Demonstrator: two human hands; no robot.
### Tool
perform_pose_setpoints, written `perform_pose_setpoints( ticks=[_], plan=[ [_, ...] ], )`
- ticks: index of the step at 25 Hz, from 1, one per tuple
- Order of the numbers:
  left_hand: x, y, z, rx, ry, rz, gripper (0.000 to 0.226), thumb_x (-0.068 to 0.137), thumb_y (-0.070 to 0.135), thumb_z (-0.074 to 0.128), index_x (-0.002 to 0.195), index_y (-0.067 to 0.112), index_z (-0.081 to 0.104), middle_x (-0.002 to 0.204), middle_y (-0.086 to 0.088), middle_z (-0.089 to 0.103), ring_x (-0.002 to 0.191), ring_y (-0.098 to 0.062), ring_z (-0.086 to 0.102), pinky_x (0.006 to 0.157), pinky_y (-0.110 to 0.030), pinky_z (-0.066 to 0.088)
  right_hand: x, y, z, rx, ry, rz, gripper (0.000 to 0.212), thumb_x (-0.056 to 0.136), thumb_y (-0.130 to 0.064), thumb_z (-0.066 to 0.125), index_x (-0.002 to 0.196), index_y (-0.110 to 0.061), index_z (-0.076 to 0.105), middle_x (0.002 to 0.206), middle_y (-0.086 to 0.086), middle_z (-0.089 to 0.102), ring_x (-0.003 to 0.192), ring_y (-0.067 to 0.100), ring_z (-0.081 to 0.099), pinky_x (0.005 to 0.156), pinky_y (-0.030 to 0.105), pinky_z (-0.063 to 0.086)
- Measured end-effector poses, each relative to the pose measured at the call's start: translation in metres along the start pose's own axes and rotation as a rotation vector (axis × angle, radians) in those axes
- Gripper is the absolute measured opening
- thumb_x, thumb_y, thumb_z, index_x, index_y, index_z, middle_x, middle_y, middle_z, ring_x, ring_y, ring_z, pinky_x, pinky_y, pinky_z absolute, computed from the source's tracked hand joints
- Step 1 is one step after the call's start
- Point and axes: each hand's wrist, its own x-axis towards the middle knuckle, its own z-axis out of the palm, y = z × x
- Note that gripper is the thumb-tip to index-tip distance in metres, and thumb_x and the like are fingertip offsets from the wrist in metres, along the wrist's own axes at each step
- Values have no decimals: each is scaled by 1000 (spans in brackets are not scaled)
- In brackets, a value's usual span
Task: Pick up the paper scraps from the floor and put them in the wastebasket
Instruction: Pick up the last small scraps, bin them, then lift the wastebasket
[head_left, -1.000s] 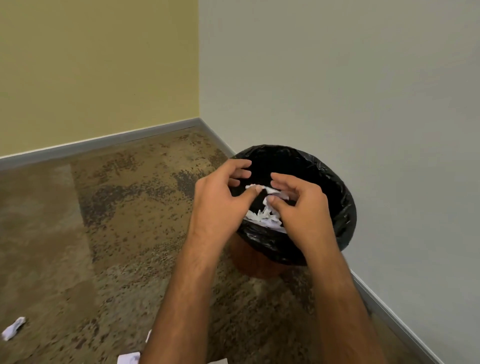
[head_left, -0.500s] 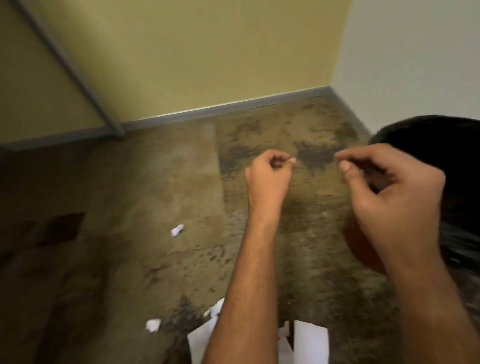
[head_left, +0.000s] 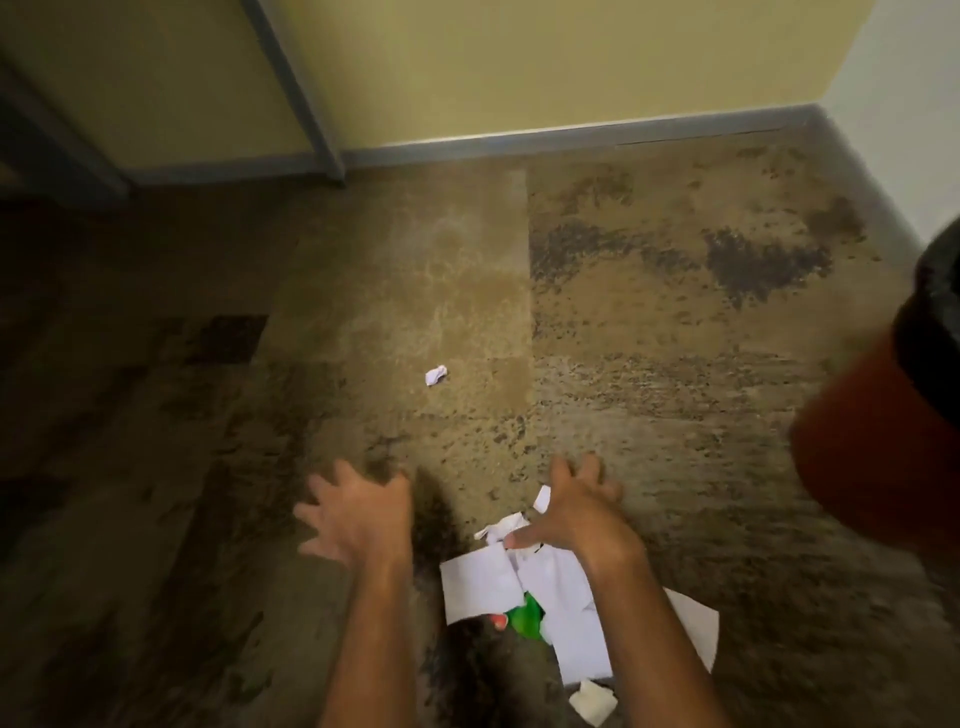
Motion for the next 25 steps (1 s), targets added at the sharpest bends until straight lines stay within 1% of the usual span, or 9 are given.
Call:
perform_pose_setpoints(
  ticks=[3, 6, 8, 14, 16, 19, 21, 23, 25],
  plan=[
    [-27, -48, 32, -33, -12, 82, 64, 86, 51, 77, 139, 18, 63, 148, -19, 54, 131, -45, 48, 101, -53, 47, 3, -15, 20, -1, 170, 81, 116, 74, -63, 90, 163, -28, 26, 167, 15, 16, 152, 42, 27, 113, 51, 46],
    [-25, -69, 48, -155, 42, 232, 41, 80, 24, 89, 119, 15, 77, 126, -16, 60, 110, -41, 60, 92, -45, 52, 12, -32, 31, 125, 263, 12, 71, 75, -33, 97, 133, -15, 61, 148, 18, 47, 133, 41, 52, 101, 44, 58],
    [-24, -73, 45, -254, 25, 278, 28, 82, 10, 86, 109, 13, 78, 117, -11, 60, 101, -36, 66, 88, -41, 56, 16, -45, 35, 136, 287, -3, 44, 80, -18, 93, 117, -13, 69, 135, 16, 58, 118, 36, 63, 89, 36, 59],
    [-17, -84, 47, -332, -25, 365, 22, 88, 4, 82, 107, 14, 81, 112, -4, 62, 91, -21, 68, 83, -24, 49, 19, -57, 61, -23, 209, 4, 78, 76, -27, 96, 137, -27, 48, 141, 13, 43, 120, 40, 63, 80, 38, 53],
    [-15, -84, 48, -338, -73, 393, 17, 87, 2, 81, 95, 17, 82, 104, -1, 63, 85, -17, 67, 81, -24, 51, 23, -58, 62, 15, 228, -36, 59, 82, -17, 91, 130, -23, 58, 136, 13, 52, 113, 36, 68, 80, 36, 56],
    [-19, -71, 41, -315, -269, 408, 16, 80, 16, 90, 80, 26, 77, 92, 3, 68, 82, -19, 69, 80, -32, 58, 30, -54, 51, 82, 223, -59, 22, 84, -12, 88, 96, -19, 71, 114, 12, 72, 99, 32, 74, 74, 31, 57],
    [-31, -57, 31, -309, -403, 395, 32, 70, 42, 97, 88, 25, 76, 97, 4, 64, 87, -16, 67, 78, -33, 56, 35, -48, 45, 178, 213, -39, 27, 81, -5, 86, 76, -23, 67, 103, 12, 76, 92, 34, 76, 75, 36, 65],
    [-49, -45, 29, -196, -494, 408, 74, 56, 66, 96, 112, 24, 72, 116, 5, 54, 104, -17, 62, 82, -33, 52, 40, -43, 38, 280, 216, -18, 37, 78, 1, 85, 68, -28, 63, 98, 12, 77, 86, 35, 77, 72, 49, 69],
    [-71, -42, 39, 2, -450, 480, 97, 54, 77, 89, 132, 28, 60, 138, 1, 45, 127, -25, 53, 92, -39, 54, 39, -38, 26, 366, 189, -1, 36, 76, 3, 87, 67, -26, 66, 95, 13, 78, 81, 37, 78, 66, 53, 69]
  ],
)
